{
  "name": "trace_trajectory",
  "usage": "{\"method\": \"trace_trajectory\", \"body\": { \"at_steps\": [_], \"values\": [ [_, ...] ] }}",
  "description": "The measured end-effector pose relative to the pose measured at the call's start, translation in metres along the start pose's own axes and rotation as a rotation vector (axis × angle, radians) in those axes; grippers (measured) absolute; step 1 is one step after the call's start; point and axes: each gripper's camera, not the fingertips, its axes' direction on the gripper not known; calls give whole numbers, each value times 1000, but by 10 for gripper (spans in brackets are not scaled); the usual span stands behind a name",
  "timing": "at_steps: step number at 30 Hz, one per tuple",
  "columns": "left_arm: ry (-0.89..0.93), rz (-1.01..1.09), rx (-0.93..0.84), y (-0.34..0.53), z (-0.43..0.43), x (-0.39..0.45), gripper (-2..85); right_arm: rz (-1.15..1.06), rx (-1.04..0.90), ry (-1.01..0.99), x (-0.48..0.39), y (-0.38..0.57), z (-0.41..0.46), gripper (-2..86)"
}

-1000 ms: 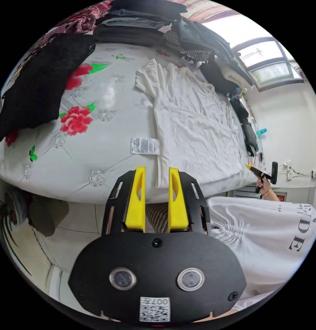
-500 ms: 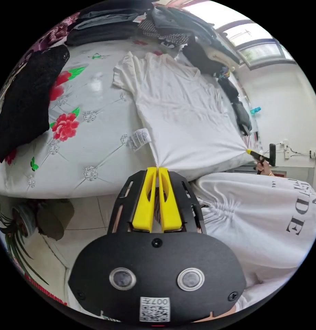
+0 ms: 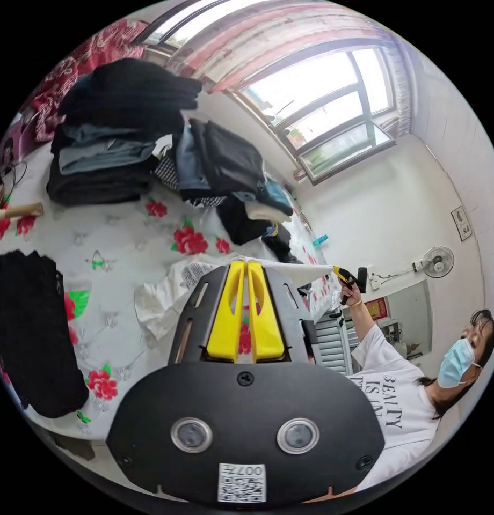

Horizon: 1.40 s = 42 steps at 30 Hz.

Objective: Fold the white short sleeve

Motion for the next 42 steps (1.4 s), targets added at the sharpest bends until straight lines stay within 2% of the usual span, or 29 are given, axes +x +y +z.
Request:
{"method": "trace_trajectory", "body": {
  "at_steps": [2,7,13,18,24,30,36,42],
  "values": [
    [31,59,57,-31,-32,33,-10,-49,94,-37,-34,-27,-28,-3],
    [37,187,101,-43,-92,91,-10,-174,157,-84,-93,-37,-82,-3],
    [4,307,70,-6,-129,134,-10,-290,95,-55,-128,0,-117,-3],
    [-20,347,-7,33,-121,144,-10,-279,-7,-39,-122,41,-114,-2],
    [-49,280,-195,92,-57,104,-10,-110,-194,29,-57,95,-67,-2],
    [45,34,-275,99,7,21,-10,101,-296,41,12,95,-6,-3],
    [48,-60,-202,37,30,-9,-10,117,-197,79,9,31,27,-3],
    [56,9,-33,-18,-18,23,-10,-53,-16,54,-59,-24,0,-3]
  ]
}}
